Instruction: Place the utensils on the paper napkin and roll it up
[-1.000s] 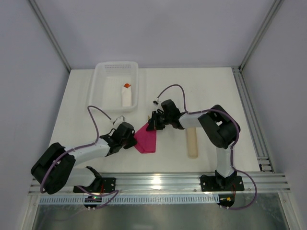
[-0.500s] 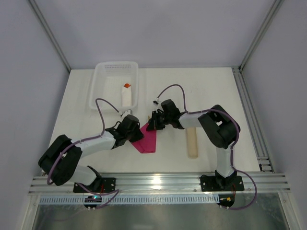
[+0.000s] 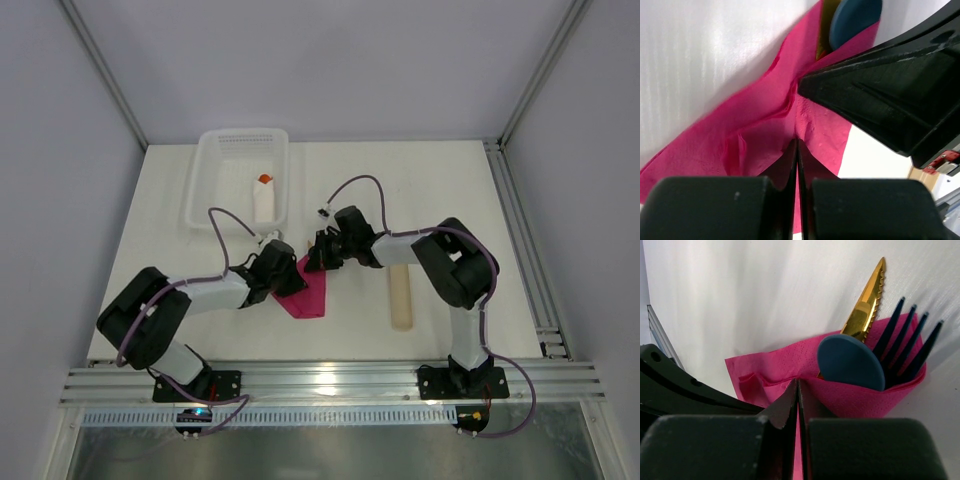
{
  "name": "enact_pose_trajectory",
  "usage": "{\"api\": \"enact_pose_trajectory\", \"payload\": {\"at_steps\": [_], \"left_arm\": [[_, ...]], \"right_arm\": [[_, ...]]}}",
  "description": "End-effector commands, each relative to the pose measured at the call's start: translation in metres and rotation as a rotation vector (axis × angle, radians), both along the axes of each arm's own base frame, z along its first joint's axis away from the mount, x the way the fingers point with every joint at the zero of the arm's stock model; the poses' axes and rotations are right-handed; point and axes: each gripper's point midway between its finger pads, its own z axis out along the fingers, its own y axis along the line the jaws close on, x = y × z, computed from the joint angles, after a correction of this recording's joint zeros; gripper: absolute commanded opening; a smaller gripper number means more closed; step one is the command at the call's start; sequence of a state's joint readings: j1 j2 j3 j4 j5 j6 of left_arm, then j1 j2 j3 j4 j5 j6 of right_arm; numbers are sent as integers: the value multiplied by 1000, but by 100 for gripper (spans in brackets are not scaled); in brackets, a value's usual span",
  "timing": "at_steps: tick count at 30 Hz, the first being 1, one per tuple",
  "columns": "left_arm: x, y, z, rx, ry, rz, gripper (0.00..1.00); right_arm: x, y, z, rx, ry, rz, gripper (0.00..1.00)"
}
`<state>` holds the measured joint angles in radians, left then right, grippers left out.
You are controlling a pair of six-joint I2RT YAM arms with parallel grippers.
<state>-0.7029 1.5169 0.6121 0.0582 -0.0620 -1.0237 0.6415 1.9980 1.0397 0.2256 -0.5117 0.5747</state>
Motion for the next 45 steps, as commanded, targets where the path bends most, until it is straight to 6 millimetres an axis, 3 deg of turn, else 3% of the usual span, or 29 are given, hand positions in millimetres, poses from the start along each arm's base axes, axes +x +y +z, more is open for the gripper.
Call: {"api": "enact_pose_trajectory", "payload": {"at_steps": [1, 7, 12, 16, 23, 25, 32, 39, 45], "left_arm": [[5, -4, -6, -2, 4, 15, 0], [-9, 15, -29, 54, 58, 59, 0], [-18, 23, -38, 72, 76, 62, 0], [-23, 27, -41, 77, 80, 63, 0], [-26, 30, -46, 83, 89, 63, 0], [-26, 30, -47, 83, 89, 65, 0], [-29, 36, -47, 99, 85, 74, 0], [-30, 40, -50, 114, 92, 80, 0], [-31, 42, -55, 127, 104, 89, 0]], "right_arm": [[-3, -14, -28, -97, 30, -27, 4], [-7, -14, -11, -77, 8, -10, 4], [-20, -20, 28, -27, -43, 0, 4], [-47, -32, 38, -3, -32, 25, 4], [-93, -19, 45, 41, -53, 163, 4], [-102, -11, 40, 47, -37, 195, 4], [-100, 5, 34, 132, -29, 207, 4], [-107, 2, -1, 115, 47, 194, 4], [-119, -8, -9, 117, 73, 179, 4]]}}
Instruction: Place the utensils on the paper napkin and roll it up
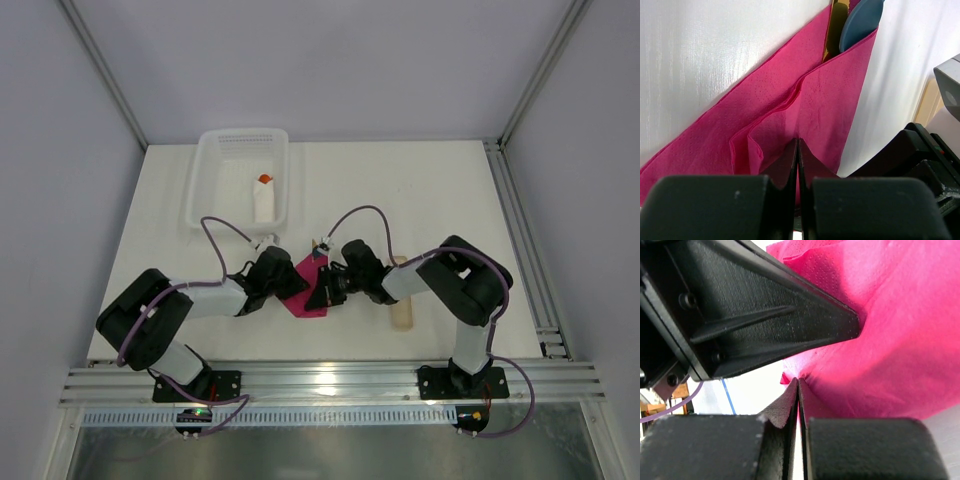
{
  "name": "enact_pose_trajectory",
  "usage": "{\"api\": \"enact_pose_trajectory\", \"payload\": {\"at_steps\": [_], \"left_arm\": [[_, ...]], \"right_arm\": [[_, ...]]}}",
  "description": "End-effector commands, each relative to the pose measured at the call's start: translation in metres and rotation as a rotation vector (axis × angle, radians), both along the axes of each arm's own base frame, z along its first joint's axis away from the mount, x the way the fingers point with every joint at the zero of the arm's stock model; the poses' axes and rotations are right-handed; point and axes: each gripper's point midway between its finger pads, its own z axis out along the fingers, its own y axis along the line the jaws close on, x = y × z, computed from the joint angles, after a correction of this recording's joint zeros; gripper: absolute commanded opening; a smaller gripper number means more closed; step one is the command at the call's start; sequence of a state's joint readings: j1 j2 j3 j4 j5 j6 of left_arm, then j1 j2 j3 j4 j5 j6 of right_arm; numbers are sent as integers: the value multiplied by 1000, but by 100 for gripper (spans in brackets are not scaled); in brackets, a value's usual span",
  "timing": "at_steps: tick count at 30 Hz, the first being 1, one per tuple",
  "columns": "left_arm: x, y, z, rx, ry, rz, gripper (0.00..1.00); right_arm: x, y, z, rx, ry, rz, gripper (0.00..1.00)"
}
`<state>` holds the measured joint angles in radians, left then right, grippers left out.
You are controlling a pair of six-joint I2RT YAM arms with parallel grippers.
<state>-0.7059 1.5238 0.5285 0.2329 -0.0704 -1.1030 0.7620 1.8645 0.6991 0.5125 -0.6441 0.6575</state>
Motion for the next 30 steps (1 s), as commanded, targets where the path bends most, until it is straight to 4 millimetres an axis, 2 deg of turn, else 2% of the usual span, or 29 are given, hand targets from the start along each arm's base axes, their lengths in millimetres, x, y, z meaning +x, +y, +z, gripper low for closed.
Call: {"api": "enact_pose_trajectory", "payload": {"at_steps": [1, 9, 15, 23, 30], "left_arm": [[-36, 48, -54, 223, 154, 25, 0], [-37, 47, -61, 228, 171, 28, 0], [-37, 47, -63, 234, 176, 25, 0], [-38, 47, -66, 233, 183, 21, 0], [-39, 45, -66, 226, 185, 14, 0]], "right_arm": [[-10, -9, -9, -12, 7, 2, 4], [-25, -26, -21, -48, 24, -8, 4], [-31, -30, -32, -42, 54, -24, 4], [-35, -37, -32, -54, 55, -47, 4], [-54, -49, -32, -70, 68, -71, 4]]}}
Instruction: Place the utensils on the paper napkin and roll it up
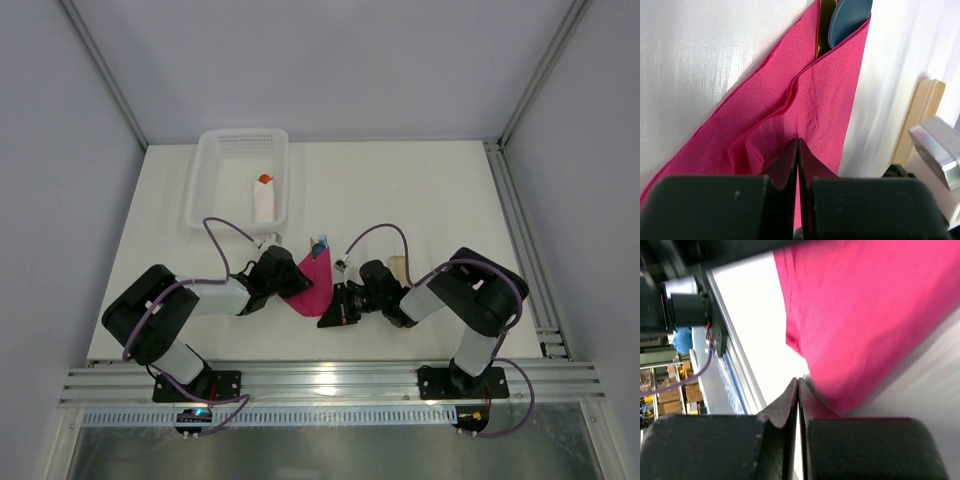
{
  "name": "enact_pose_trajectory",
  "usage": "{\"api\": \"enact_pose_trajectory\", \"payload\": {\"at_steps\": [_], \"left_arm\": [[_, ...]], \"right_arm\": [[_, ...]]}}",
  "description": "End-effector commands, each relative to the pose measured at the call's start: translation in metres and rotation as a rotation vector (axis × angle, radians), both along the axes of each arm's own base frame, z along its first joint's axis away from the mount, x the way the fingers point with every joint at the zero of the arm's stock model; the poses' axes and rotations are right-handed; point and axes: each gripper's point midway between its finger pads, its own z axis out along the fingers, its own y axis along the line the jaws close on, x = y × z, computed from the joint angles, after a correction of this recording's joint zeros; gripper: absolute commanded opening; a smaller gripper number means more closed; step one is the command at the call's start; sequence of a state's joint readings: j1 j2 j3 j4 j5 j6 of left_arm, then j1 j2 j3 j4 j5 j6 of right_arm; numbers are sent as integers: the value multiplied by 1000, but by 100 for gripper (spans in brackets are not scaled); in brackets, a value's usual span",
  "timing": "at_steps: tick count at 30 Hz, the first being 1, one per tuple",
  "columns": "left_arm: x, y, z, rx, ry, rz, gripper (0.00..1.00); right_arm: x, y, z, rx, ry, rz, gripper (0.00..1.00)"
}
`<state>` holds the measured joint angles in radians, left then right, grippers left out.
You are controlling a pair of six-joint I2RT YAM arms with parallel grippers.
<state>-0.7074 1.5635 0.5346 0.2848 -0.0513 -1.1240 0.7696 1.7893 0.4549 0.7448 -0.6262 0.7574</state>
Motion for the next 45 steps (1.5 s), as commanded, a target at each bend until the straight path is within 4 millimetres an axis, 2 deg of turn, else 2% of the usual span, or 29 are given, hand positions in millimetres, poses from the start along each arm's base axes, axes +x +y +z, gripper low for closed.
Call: {"api": "enact_pose_trajectory", "payload": {"at_steps": [1, 4, 9, 10, 11, 13, 14, 16, 17, 19, 20, 22, 23, 25, 31, 35, 36, 41, 45], "left_arm": [[-42, 54, -64, 259, 182, 10, 0], [-43, 53, -63, 258, 180, 9, 0], [-43, 54, -64, 257, 183, 9, 0], [-44, 54, -64, 256, 183, 8, 0], [-44, 54, -64, 256, 181, 7, 0], [-45, 55, -64, 255, 182, 8, 0], [-45, 55, -62, 251, 177, 6, 0], [-46, 56, -62, 250, 176, 7, 0], [-46, 56, -59, 248, 170, 5, 0], [-46, 57, -58, 252, 165, 6, 0], [-47, 58, -58, 254, 165, 6, 0], [-48, 57, -56, 250, 161, 2, 0], [-47, 57, -56, 250, 159, 1, 0], [-49, 57, -56, 251, 164, -1, 0], [-48, 55, -58, 254, 166, -14, 0], [-48, 55, -59, 255, 169, -17, 0], [-49, 55, -60, 256, 170, -19, 0], [-48, 53, -57, 251, 163, -20, 0], [-48, 54, -56, 253, 161, -20, 0]], "right_arm": [[-19, -21, -21, -104, 25, -19, 4], [-22, -29, -21, -126, 23, -40, 4], [-14, -32, -4, -154, -44, -42, 4], [-8, -33, -3, -174, -67, -59, 4], [2, -27, 11, -161, -108, -68, 4], [9, -30, 13, -208, -138, -71, 4], [19, -25, 24, -199, -169, -78, 4], [25, -26, 32, -229, -195, -79, 4], [41, -24, 44, -237, -235, -118, 4], [52, -30, 49, -286, -257, -161, 4], [66, -30, 59, -294, -291, -196, 4], [82, -35, 59, -315, -284, -232, 4], [89, -31, 66, -295, -284, -235, 4], [103, -34, 63, -295, -270, -253, 4], [131, -7, 75, -233, -304, -219, 4], [133, 10, 79, -187, -278, -167, 4], [130, 12, 69, -198, -253, -154, 4], [121, 19, 47, -258, -207, -152, 4], [113, 16, 31, -323, -204, -159, 4]]}}
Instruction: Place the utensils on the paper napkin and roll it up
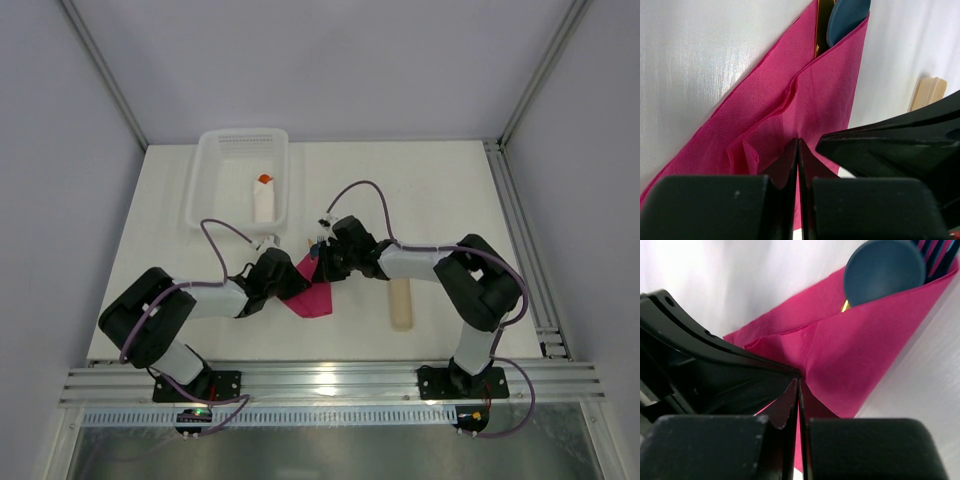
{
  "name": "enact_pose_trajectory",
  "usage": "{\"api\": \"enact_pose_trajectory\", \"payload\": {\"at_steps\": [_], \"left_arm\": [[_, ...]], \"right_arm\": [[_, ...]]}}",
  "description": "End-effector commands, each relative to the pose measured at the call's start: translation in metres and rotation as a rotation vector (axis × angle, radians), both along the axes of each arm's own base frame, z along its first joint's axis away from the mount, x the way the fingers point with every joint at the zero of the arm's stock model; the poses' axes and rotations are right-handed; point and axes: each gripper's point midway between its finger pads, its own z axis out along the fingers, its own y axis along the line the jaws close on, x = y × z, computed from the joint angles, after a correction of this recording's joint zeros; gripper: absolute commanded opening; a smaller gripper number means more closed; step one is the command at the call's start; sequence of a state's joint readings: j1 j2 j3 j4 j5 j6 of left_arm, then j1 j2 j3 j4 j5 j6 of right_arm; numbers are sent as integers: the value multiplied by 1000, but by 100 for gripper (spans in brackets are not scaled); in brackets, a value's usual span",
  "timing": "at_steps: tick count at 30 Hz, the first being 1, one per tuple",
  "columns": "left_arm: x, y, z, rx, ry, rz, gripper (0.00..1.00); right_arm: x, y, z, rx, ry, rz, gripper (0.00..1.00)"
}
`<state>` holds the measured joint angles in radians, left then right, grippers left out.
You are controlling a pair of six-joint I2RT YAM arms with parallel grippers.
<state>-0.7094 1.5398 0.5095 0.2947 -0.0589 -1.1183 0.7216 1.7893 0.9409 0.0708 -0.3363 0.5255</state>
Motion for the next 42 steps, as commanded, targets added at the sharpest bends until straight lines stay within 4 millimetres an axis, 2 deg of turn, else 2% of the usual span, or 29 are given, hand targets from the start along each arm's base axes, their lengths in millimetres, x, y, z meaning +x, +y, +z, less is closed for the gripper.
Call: {"api": "enact_pose_trajectory", "payload": {"at_steps": [1, 11, 17, 20, 23, 26, 29, 31, 33, 42], "left_arm": [[-44, 50, -56, 253, 172, -16, 0], [-40, 56, -50, 285, 151, -4, 0], [-25, 57, -19, 308, 79, 9, 0], [-24, 64, -2, 329, 51, 25, 9], [-28, 77, 11, 349, 43, 54, 30], [-38, 93, 16, 381, 57, 86, 43], [-52, 108, 15, 418, 92, 112, 46], [-54, 112, 20, 399, 76, 134, 49], [-58, 116, 16, 397, 81, 143, 52], [-50, 104, 9, 353, 75, 142, 54]], "right_arm": [[3, 5, 2, -25, -30, -17, 4], [-5, -2, -27, -132, -7, -33, 4], [-10, -11, -46, -224, 9, -63, 4], [-11, -15, -50, -246, 12, -79, 4], [-10, -17, -51, -256, 13, -92, 4], [-10, -17, -52, -255, 17, -96, 4], [-11, -15, -52, -248, 17, -91, 4], [-11, -14, -52, -249, 14, -89, 4], [-11, -14, -54, -251, 13, -89, 4], [-13, -10, -53, -246, 8, -78, 4]]}}
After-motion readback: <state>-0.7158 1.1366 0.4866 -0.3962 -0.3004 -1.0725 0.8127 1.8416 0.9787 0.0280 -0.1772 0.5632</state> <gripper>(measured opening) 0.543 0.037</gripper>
